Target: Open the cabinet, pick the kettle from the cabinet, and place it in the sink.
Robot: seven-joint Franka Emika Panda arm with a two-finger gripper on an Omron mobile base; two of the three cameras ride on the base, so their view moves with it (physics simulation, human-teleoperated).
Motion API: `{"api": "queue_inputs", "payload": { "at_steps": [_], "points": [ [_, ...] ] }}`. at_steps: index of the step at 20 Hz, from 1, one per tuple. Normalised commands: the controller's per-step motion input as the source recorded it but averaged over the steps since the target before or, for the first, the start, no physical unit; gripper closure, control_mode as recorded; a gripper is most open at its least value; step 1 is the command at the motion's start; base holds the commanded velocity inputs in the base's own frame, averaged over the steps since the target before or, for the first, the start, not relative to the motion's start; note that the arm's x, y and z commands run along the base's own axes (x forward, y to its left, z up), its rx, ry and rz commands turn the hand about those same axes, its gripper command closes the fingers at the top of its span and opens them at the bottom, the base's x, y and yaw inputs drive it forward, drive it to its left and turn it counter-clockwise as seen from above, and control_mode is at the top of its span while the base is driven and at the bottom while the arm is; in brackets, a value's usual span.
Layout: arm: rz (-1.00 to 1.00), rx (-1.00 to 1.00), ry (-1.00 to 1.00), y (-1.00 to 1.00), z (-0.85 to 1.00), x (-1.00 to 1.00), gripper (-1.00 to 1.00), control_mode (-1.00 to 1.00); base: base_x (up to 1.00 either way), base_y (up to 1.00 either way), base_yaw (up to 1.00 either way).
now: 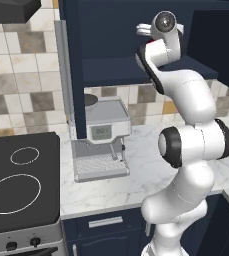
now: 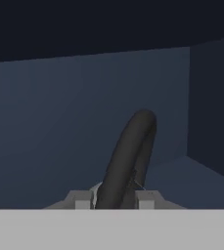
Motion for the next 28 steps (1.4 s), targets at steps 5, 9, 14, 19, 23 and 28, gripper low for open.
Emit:
{"api": "queue_inputs", "payload": {
  "at_steps": [5,9,14,19,23,28],
  "points": [
    [0.0,0.13,0.0,0.14,-0.11,-0.51,1.0,-1.0,0.0,0.0,0.0],
    [0.0,0.12,0.0,0.13,0.0,-0.57,1.0,-1.0,0.0,0.0,0.0],
    [0.0,0.07,0.0,0.13,0.0,-0.59,1.0,-1.0,0.0,0.0,0.0],
    [0.0,0.03,0.0,0.11,0.01,-0.6,1.0,-1.0,0.0,0.0,0.0],
    [0.0,0.0,0.0,0.06,0.05,-0.56,1.0,-1.0,0.0,0.0,0.0],
    [0.02,0.0,0.0,0.01,0.08,-0.6,1.0,-1.0,0.0,0.0,0.0]
  ]
}}
